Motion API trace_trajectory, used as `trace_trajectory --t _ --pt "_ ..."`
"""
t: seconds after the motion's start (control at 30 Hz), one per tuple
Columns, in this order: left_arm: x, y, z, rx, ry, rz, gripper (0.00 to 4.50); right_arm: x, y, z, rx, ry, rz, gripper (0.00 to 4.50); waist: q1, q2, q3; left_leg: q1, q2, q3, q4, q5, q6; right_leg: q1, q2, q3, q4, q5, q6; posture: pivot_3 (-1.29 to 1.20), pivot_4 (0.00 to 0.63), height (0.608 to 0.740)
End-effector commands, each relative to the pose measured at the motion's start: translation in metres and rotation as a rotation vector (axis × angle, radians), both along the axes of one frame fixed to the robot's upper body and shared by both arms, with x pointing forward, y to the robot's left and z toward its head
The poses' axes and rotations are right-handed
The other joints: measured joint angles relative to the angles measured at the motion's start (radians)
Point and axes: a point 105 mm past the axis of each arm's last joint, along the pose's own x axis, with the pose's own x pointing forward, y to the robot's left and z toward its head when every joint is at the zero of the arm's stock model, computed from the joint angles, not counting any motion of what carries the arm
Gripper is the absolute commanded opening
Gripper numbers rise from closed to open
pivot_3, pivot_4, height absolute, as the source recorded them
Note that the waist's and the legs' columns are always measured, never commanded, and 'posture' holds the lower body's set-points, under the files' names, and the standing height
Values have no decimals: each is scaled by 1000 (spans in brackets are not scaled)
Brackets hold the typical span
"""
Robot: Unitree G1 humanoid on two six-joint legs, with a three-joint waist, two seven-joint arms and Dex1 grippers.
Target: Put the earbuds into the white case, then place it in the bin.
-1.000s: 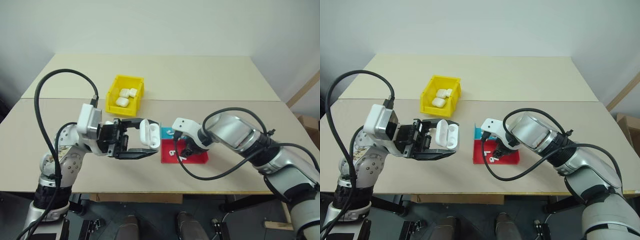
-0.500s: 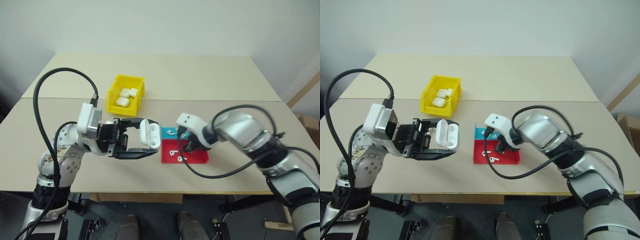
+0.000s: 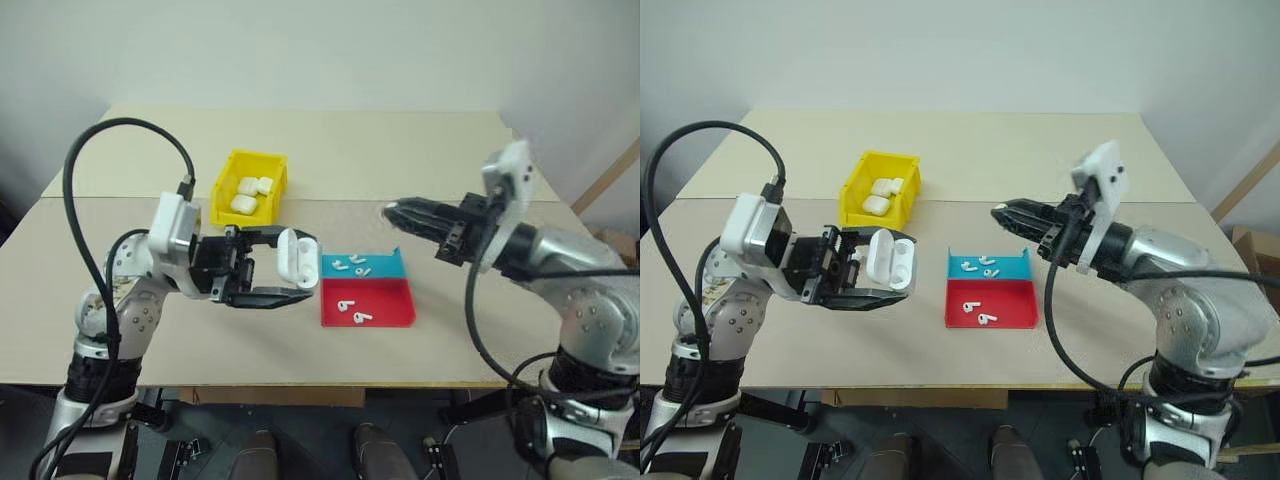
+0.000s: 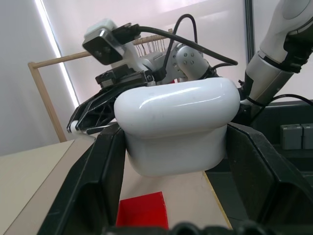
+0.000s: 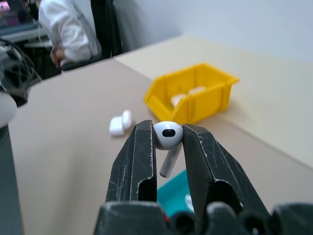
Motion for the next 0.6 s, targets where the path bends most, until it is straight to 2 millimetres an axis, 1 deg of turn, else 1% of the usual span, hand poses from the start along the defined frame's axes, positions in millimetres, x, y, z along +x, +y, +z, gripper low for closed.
trace_trajectory --t 0.03,0.1,0.17,0.3,0.6 --pt "-2 0 7 5 -30 -27 2838 -30 11 26 79 -169 143 606 0 0 0 0 0 0 0 0 0 0 0 0 0 0 0 0 150 740" --pt "-1 -1 8 10 -33 -32 2838 -40 22 29 77 -205 203 606 1 0 0 1 0 0 0 0 0 0 0 0 0 0 0 0 150 740" --pt "-1 -1 8 14 -36 -35 2838 -45 31 29 58 -228 229 606 1 0 0 0 0 0 0 0 0 0 0 0 0 0 0 0 150 740" --pt "-1 -2 9 23 -31 -56 2838 -47 47 28 48 -247 272 606 1 0 0 1 0 0 0 0 0 0 0 0 0 0 0 0 150 740" --pt "1 -5 9 48 -8 -120 2838 -48 68 29 79 -269 344 606 1 0 0 0 0 0 0 0 0 0 0 0 0 0 0 0 150 740"
